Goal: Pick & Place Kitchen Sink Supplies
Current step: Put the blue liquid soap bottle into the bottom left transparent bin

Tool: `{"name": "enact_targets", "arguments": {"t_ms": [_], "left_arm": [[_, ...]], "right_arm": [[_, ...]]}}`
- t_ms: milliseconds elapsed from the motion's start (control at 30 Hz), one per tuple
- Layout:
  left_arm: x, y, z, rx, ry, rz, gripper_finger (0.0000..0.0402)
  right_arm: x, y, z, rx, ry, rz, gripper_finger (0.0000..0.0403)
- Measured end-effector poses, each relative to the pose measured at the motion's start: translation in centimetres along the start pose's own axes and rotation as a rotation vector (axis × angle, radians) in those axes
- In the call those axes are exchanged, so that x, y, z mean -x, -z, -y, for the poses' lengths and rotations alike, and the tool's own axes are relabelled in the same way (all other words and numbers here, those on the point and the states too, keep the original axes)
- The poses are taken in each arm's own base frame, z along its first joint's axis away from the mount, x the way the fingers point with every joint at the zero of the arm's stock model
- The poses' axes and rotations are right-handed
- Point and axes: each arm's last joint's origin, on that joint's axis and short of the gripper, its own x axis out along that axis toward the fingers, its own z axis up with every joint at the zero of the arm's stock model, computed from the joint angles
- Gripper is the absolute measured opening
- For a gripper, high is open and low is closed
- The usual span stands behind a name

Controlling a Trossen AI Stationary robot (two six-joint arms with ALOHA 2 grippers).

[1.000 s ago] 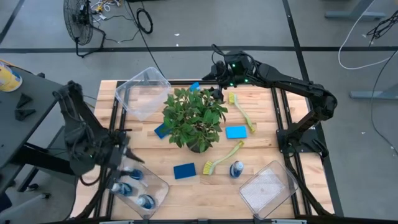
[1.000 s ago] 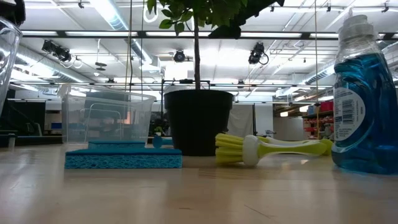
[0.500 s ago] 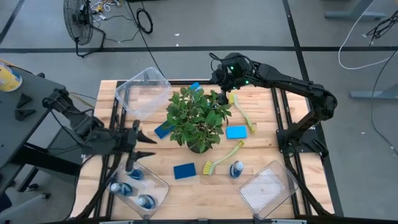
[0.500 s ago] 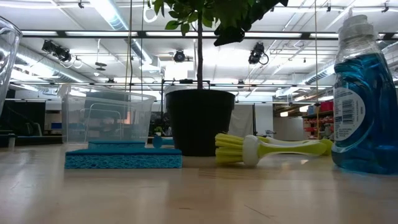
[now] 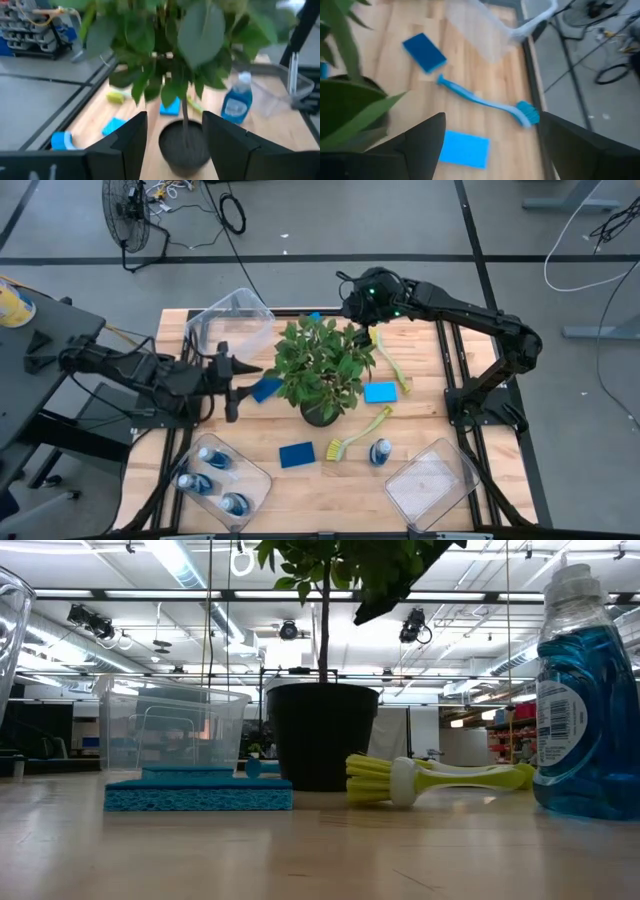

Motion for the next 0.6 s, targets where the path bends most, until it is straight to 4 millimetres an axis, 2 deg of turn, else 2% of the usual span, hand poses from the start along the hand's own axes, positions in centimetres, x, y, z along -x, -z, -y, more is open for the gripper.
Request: {"name": "enact_targets", "arguments": {"t_ms": [200, 400, 600], "left_arm": [[-0.2, -0.4, -0.4, -0.004, -0.006, 0.027, 0.0194], [-0.3, -0.4, -0.4, -0.004, -0.022, 0.028, 0.0194], [0.4, -0.4, -0.9, 0.002, -0.038, 0.039, 0.0194]], "right_arm": [[2.4, -0.4, 0.1, 0.032, 0.052, 0.059, 0.0322], [7.5, -0.7, -0.4, 0.046, 0.106, 0.168, 0.0322], [11.9, 0.5, -2.1, 0.041, 0.06, 0.176, 0.0322]]}}
